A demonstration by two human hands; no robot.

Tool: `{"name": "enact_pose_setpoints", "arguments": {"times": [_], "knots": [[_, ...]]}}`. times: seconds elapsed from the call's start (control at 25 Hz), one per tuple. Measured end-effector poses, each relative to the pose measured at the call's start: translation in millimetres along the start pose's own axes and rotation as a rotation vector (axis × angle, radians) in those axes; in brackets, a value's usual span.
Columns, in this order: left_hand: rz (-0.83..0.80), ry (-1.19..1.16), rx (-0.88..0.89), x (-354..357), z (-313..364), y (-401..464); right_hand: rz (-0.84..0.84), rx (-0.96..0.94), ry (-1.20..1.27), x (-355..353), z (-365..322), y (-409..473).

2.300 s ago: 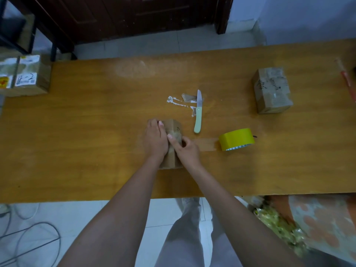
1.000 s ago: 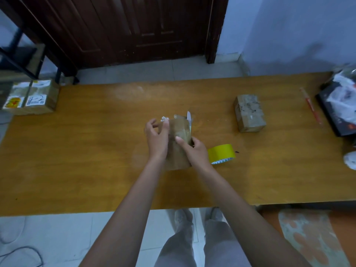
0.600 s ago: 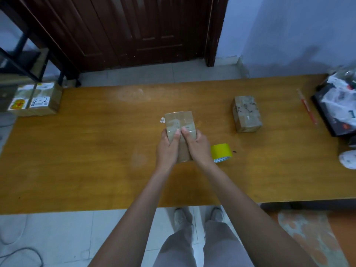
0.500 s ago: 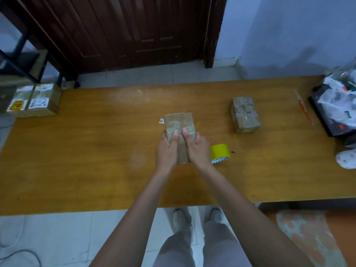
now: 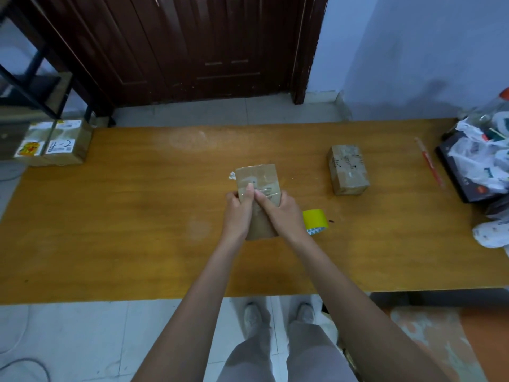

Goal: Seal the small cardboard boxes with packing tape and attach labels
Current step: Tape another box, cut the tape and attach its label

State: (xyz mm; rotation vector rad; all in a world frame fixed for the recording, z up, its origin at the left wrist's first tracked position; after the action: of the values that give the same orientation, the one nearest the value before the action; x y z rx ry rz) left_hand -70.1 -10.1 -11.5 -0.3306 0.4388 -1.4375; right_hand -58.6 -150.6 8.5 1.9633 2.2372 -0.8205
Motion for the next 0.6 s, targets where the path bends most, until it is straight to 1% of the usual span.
{"name": "enact_pose_setpoints", "arguments": {"times": [0.12, 0.2, 0.28, 0.32, 0.36, 0.44, 0.6], "knots": [[0.096, 0.144, 0.088, -12, 5, -7, 0.015, -0.065, -0.107, 2, -6, -2], [0.100, 0.190, 0.112, -13, 8, -9, 0.032, -0.074, -0.160, 1, -5, -4], [0.094, 0.234, 0.099, -14, 8, -9, 0.000, -0.072, -0.124, 2, -1, -3], [0.075, 0.225, 0.092, -15, 9, -8, -0.041, -0.057, -0.058, 4, 1, -3], [0.040, 0.181, 0.088, -14, 9, -7, -0.086, -0.038, 0.034, 5, 2, -2], [-0.069, -0.004, 0.078, -11, 10, -4, -0.134, -0.016, 0.223, 4, 0, -1], [-0.277, -0.378, 0.008, -3, 13, -5, -0.109, 0.011, 0.474, 1, -11, -1]]}}
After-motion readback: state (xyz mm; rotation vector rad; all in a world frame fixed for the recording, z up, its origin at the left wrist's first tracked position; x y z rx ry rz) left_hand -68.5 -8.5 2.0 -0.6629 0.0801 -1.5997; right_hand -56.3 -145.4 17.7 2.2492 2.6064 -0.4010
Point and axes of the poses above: each hand's wrist, its own y-axis towards the middle knuckle, its own x-axis out of the palm, z = x × y, the point moved 9 cm from there along y, towards the middle knuckle, and after that the axes turned 8 degrees about -z, right-handed, at the moved point
